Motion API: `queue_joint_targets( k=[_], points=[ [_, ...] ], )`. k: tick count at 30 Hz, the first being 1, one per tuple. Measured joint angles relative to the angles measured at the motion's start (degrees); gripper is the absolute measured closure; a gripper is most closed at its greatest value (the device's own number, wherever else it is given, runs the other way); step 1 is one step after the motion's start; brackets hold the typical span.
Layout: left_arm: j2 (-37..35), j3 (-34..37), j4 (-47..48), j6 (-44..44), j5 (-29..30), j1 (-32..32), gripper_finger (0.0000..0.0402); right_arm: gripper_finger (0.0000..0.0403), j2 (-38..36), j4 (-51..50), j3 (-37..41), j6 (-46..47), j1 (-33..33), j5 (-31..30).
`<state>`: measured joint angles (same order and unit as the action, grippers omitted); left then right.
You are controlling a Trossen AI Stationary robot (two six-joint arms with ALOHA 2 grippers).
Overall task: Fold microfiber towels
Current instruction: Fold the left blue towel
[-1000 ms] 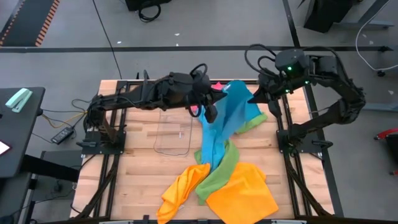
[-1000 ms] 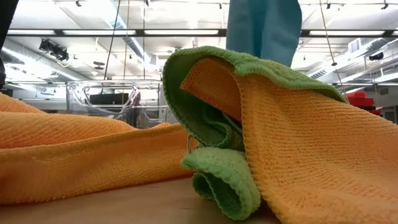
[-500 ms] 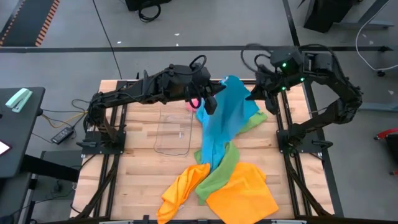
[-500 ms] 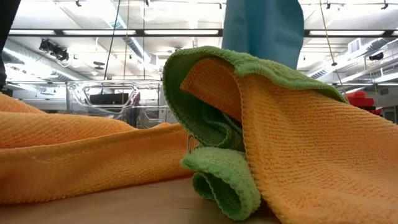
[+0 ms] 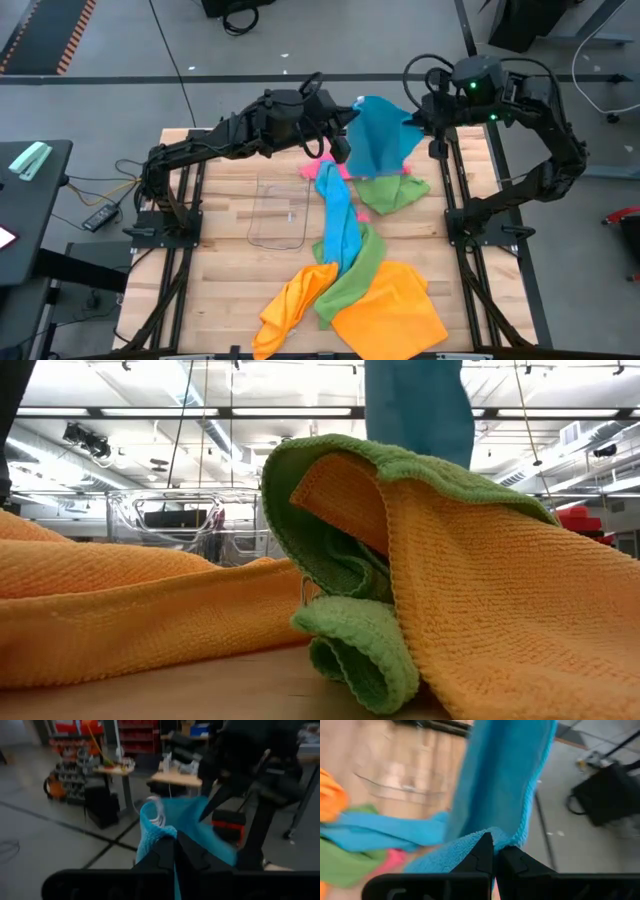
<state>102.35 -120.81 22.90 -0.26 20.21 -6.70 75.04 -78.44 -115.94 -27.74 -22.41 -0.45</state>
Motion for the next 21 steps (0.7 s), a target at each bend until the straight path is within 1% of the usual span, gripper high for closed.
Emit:
queue_joint_targets(
  k=[3, 5, 9, 15, 19, 21],
  points=[
    [0.0, 0.0, -0.4, -3.2, 0.2, 0.1, 0.0376, 0.0391, 0.0, -0.7, 0.0, -4.0, 0.0, -4.7],
    [0.0, 0.0, 0.3, -3.8, 0.4, 0.2, 0.0368, 0.0391, 0.0, -2.2, 0.0, -5.9, 0.0, -6.7],
    [0.0, 0.0, 3.0, -3.9, 0.6, 0.6, 0.0372, 0.0391, 0.2, -4.8, 0.0, -5.6, 0.1, -6.9],
    [0.0, 0.0, 10.8, -3.5, 0.6, 2.6, 0.0391, 0.0391, 0.6, -11.2, 0.1, -0.9, 0.1, -0.8],
    [-0.2, 0.1, 13.8, -4.8, 0.4, 4.2, 0.0383, 0.0391, 0.2, -11.6, 0.1, 1.4, 2.0, 4.5],
    [-0.6, 0.1, 13.9, -5.0, -1.2, 4.6, 0.0375, 0.0391, -0.3, -11.6, 0.1, 0.8, 3.1, 6.4]
  ],
)
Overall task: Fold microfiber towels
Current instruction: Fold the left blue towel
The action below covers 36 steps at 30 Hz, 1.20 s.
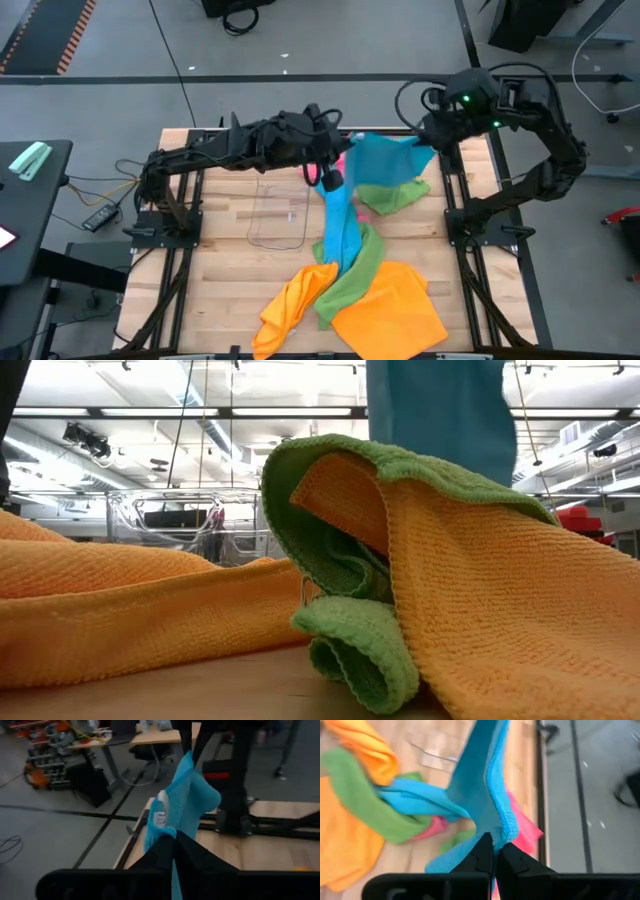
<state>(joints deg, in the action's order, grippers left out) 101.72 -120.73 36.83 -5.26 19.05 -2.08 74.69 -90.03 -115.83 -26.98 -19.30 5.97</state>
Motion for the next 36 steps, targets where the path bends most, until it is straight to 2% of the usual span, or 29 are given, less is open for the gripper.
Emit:
queue_joint_targets(
  k=[4, 12, 17, 22, 26, 29, 33, 36],
  points=[
    [-2.1, 0.0, 0.0, 2.6, -5.9, 0.3, 0.0376, 0.0391, -0.9, 0.0, 0.0, 1.5, 2.0, 1.8],
    [-4.8, 0.0, 0.2, 12.9, -19.3, 0.5, 0.0391, 0.0391, -1.4, 0.0, 0.0, 12.6, 7.1, 19.4],
    [-4.9, 0.0, 0.4, 18.7, -28.1, 1.1, 0.0374, 0.0391, -1.3, 0.0, 0.0, 19.5, 12.0, 26.1],
    [-5.3, 0.0, 0.3, 23.2, -35.9, 1.5, 0.0385, 0.0391, -1.3, 1.3, 0.0, 24.2, 16.3, 32.4],
    [-6.1, 0.0, -0.6, 25.9, -39.6, 1.5, 0.0393, 0.0391, -1.3, 3.2, 0.0, 25.9, 19.1, 33.8],
    [-6.4, 0.0, -0.2, 27.6, -40.2, 1.5, 0.0386, 0.0391, -1.2, 3.3, 0.0, 25.9, 19.9, 33.3],
    [-5.8, 0.0, 5.6, 27.6, -40.4, 1.5, 0.0374, 0.0391, -0.3, 2.2, 0.0, 25.8, 19.9, 30.2],
    [-4.4, 0.3, 11.3, 25.7, -38.3, 1.5, 0.0381, 0.0391, 1.0, -0.1, 0.0, 23.9, 19.9, 26.4]
  ],
)
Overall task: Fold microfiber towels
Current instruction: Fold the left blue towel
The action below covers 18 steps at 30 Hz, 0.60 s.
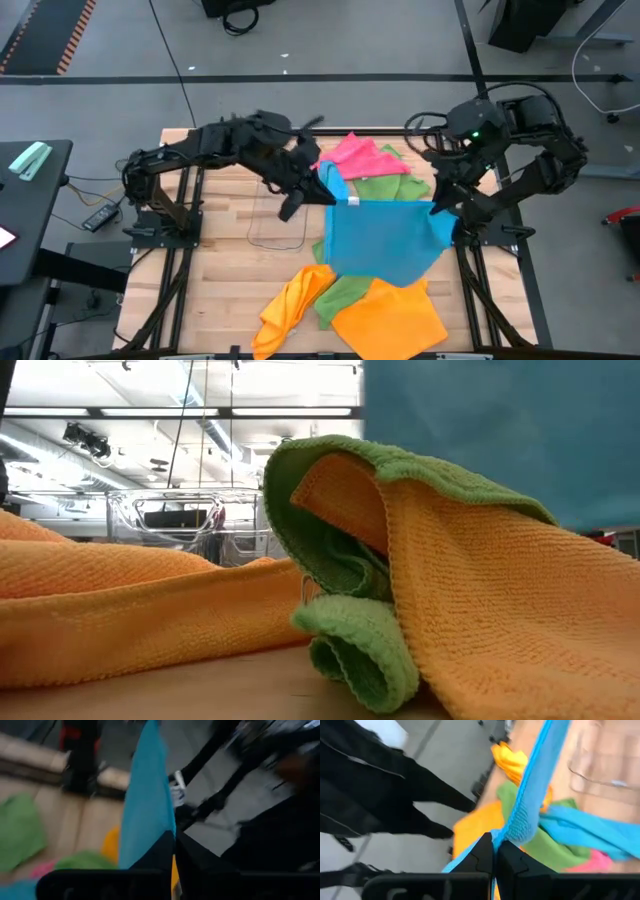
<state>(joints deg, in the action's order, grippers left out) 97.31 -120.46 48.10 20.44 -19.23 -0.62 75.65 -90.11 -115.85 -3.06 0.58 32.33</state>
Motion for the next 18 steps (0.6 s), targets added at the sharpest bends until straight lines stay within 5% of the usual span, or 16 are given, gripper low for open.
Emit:
queue_joint_targets(
  k=[18],
  points=[
    [2.0, 0.0, 10.1, -5.7, 10.1, -2.2, 0.039, 0.0391, 0.6, 0.1, 16.9, -5.9, -0.1, -23.7]
  ],
)
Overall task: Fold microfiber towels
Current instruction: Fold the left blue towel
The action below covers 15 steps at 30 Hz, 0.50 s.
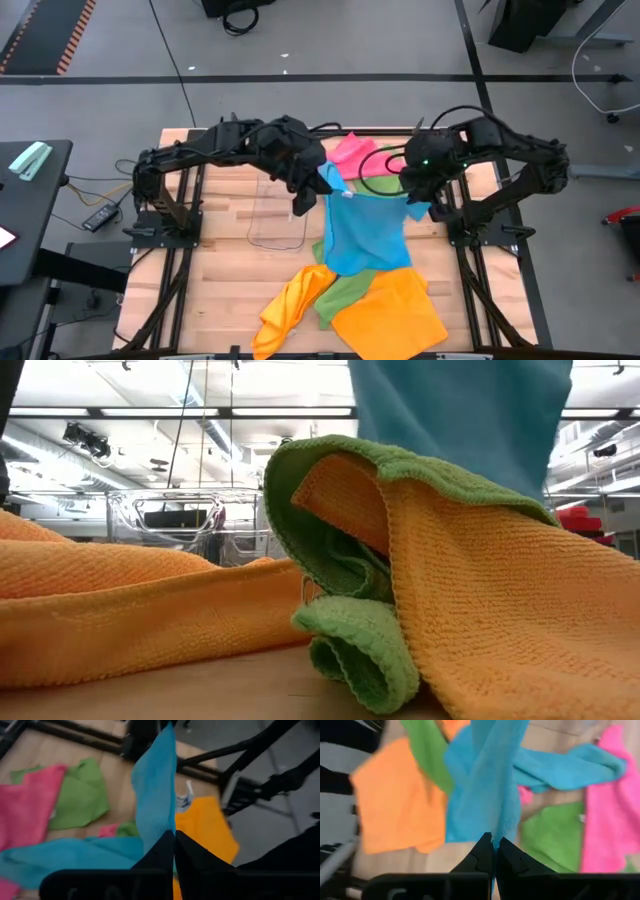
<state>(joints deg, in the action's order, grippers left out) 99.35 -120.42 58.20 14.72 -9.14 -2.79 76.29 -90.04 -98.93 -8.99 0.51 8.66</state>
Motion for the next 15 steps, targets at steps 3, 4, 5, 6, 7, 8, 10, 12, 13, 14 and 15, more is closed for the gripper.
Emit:
queue_joint_targets(
  k=[3, 4, 5, 6, 7, 8, 10, 12, 13, 14, 15],
  points=[
    [-0.1, 0.0, 1.2, -1.6, 3.8, 0.2, 0.0392, 0.0391, -0.3, 0.1, 1.2, -1.6, 0.0, -6.1],
    [-0.1, 0.0, 1.6, -1.9, 4.9, 0.2, 0.0391, 0.0391, -0.4, 0.1, 1.5, -2.3, 0.0, -8.3],
    [-0.1, 0.0, 1.9, -2.1, 6.0, 0.2, 0.0387, 0.0391, -0.4, 0.2, 1.8, -3.0, 0.0, -10.3],
    [0.1, 0.0, 1.7, -2.3, 7.0, 0.2, 0.0383, 0.0391, -0.4, 0.2, 2.0, -3.7, 0.0, -12.2],
    [0.3, 0.0, 1.6, -2.4, 7.9, 0.2, 0.0378, 0.0391, -0.4, 0.2, 2.3, -4.5, 0.0, -13.9],
    [0.6, 0.0, 1.7, -2.5, 8.1, 0.2, 0.0374, 0.0391, -0.4, 0.3, 2.6, -5.1, 0.0, -15.1],
    [1.4, 0.0, 2.3, -2.6, 8.3, 0.2, 0.0371, 0.0391, -0.4, 0.6, 3.4, -5.9, 0.0, -16.6],
    [2.2, 0.0, 3.3, -2.6, 8.3, 0.4, 0.0373, 0.0391, -0.4, 1.6, 4.5, -6.2, 0.0, -17.0],
    [2.6, 0.0, 4.2, -2.7, 8.3, 0.4, 0.0376, 0.0391, -0.4, 2.0, 5.2, -6.3, 0.0, -17.2],
    [2.9, 0.0, 4.1, -3.0, 8.4, 0.5, 0.038, 0.0391, -0.4, 2.6, 6.1, -6.3, 0.0, -17.5],
    [3.1, 0.0, 4.2, -3.1, 8.4, 0.6, 0.0384, 0.0391, -0.4, 3.3, 7.0, -6.4, 0.0, -17.8]
  ],
)
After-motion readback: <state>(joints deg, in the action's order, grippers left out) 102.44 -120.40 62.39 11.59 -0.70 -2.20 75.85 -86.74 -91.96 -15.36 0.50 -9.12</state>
